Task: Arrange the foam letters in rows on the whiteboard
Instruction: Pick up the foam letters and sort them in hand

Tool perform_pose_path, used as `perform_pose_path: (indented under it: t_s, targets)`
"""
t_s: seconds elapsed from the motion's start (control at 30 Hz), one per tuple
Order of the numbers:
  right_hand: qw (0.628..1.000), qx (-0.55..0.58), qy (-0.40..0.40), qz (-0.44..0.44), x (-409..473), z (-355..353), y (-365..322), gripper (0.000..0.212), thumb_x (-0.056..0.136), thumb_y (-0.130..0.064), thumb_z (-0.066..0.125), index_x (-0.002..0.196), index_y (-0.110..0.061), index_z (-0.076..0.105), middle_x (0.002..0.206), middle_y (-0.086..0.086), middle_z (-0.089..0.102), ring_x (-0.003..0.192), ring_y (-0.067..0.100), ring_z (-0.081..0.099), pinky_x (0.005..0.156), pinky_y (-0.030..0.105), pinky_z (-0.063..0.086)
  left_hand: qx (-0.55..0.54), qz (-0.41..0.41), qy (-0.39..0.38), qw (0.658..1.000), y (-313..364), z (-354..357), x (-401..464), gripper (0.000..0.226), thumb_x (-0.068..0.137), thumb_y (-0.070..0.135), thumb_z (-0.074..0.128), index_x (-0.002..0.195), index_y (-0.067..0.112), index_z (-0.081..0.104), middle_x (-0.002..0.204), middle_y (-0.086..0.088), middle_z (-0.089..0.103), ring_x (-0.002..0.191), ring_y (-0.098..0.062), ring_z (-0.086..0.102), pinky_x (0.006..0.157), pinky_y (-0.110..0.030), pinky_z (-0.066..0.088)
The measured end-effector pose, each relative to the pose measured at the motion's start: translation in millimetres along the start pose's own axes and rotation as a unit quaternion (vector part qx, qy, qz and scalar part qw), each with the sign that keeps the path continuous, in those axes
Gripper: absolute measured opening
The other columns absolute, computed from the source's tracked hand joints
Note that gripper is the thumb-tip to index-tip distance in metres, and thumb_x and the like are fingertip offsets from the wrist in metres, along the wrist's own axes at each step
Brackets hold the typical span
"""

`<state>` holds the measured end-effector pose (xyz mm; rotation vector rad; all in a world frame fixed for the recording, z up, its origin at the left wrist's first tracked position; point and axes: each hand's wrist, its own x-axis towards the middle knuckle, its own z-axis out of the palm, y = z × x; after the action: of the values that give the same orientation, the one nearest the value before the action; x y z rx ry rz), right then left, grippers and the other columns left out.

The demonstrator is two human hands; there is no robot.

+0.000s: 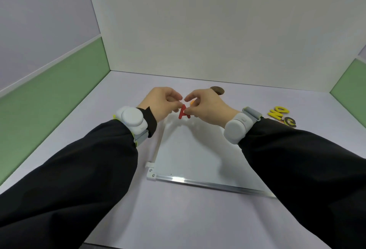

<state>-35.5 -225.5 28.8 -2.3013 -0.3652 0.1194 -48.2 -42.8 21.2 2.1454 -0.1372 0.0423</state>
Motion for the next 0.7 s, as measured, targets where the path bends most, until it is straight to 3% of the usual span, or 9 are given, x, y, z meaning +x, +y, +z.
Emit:
perform_pose_path:
  t_s: [0.1,0.23,0.37,0.63,0.7]
  targets:
    - [0.999,-0.014,0.033,0.000,0,14,8,0.024,0.083,-0.021,0.072,0.106,-0.021,0.070,0.071,-0.006,0.070,0.064,0.007,0.063,0.063,0.021,0.049,0.074,-0.001,0.037,0.997,-16,8,-9,0.008,0.086,0.025,0.070,0.093,0.021,0.071,0.081,0.004,0.070,0.077,-0.013,0.068,0.068,-0.024,0.051]
    - [0.998,-0.024,0.065,0.003,1,30,15,0.026,0.083,-0.024,0.070,0.109,-0.023,0.073,0.082,-0.003,0.073,0.077,0.013,0.066,0.079,0.027,0.053,0.163,-0.005,0.051,0.985,-28,16,-24,0.011,0.087,0.032,0.066,0.092,0.024,0.072,0.079,0.007,0.065,0.073,-0.010,0.059,0.063,-0.024,0.045]
    - [0.996,-0.033,0.076,-0.012,-1,40,16,0.026,0.085,-0.022,0.067,0.110,-0.022,0.074,0.088,-0.002,0.074,0.089,0.015,0.066,0.087,0.027,0.050,0.152,-0.003,0.059,0.987,-33,21,-31,0.011,0.087,0.034,0.066,0.092,0.025,0.071,0.077,0.008,0.063,0.073,-0.009,0.057,0.066,-0.025,0.047]
    - [0.994,-0.077,0.073,-0.001,8,53,27,0.018,0.088,-0.026,0.064,0.102,-0.024,0.074,0.103,0.002,0.061,0.093,0.016,0.059,0.083,0.027,0.044,0.159,0.010,0.068,0.985,-38,26,-31,0.014,0.090,0.030,0.063,0.092,0.022,0.074,0.078,0.005,0.065,0.077,-0.015,0.060,0.069,-0.027,0.048]
    - [0.995,-0.081,0.065,0.009,9,54,29,0.023,0.090,-0.028,0.061,0.110,-0.023,0.072,0.108,0.003,0.059,0.095,0.018,0.061,0.086,0.028,0.045,0.164,0.012,0.078,0.983,-38,29,-31,0.014,0.091,0.028,0.062,0.092,0.020,0.074,0.078,0.003,0.066,0.076,-0.016,0.060,0.070,-0.029,0.048]
